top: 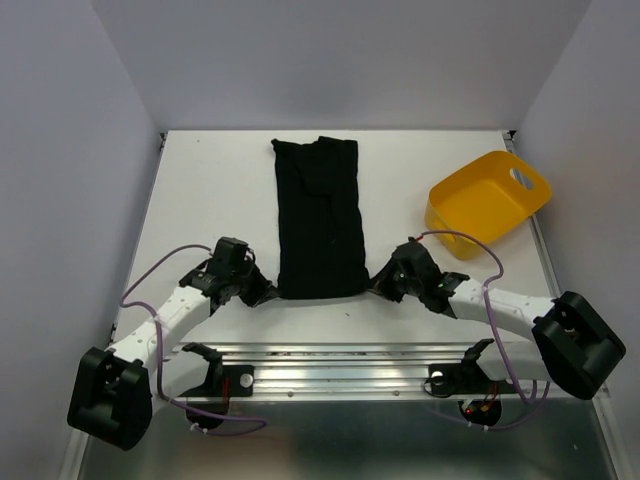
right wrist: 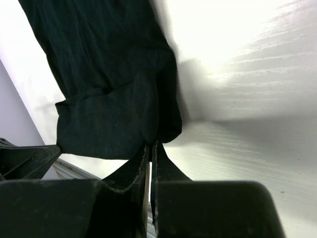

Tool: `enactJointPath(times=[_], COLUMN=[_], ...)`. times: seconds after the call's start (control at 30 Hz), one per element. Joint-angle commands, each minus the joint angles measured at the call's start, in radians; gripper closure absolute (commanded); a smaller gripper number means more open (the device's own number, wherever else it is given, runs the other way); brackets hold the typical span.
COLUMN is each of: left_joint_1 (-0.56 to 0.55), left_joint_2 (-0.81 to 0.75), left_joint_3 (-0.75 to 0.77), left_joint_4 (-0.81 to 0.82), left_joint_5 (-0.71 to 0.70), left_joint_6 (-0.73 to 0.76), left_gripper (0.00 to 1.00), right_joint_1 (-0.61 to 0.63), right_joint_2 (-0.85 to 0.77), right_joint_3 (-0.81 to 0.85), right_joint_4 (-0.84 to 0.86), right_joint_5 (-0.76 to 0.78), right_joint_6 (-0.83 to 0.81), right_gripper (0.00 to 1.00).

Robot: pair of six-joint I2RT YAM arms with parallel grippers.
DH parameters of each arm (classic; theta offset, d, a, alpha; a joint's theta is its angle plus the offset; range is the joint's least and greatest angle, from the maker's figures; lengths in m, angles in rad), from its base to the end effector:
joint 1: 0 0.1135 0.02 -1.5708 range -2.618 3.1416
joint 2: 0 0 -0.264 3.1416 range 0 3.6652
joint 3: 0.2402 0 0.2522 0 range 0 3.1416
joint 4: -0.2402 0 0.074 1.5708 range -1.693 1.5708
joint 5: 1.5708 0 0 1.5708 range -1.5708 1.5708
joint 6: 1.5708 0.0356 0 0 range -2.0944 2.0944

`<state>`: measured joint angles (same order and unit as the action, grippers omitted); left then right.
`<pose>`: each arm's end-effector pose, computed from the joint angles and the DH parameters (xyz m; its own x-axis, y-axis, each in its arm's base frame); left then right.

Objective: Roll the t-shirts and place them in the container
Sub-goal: Roll the T-shirt to the center of the board.

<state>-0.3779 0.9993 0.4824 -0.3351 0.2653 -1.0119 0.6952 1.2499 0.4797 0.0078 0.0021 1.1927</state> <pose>0.1742 -0.0792 0.1851 -0.8089 -0.5592 -0.1819 -0.3192 0.6773 -0.6629 0.1794 0.1496 0.1608 -0.7900 0.5513 -0.2683 0.2569 0.6950 0.6716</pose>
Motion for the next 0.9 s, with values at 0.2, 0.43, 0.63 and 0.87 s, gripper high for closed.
enactJointPath(times=[0.2,0.43,0.63,0.87], left_joint_1=[0.045,0.073,0.105,0.143], left_joint_2=[0.076,0.154,0.208,0.262], left_joint_3=[0.125,0.170,0.203,0.232], left_joint_4=[-0.018,0.011,0.033,0.056], left_joint_5=[0.026,0.064,0.091,0.121], left_joint_6=[-0.008,-0.010,-0.004,0.013], left_gripper=[1.00,1.00,1.00,1.00], right_joint_1=[0.003,-0.025,-0.054,-0.085], right_joint_2=[0.037,0.072,0.100,0.140], right_joint_3=[0.102,0.158,0.209,0.270], right_joint_4=[-0.051,-0.065,-0.080,-0.094], right_joint_5=[0.058,0.052,0.041,0.026], right_joint_6=[-0.044,-0.071,-0.099,-0.134], right_gripper=[0.99,0.98,0.95,0.95])
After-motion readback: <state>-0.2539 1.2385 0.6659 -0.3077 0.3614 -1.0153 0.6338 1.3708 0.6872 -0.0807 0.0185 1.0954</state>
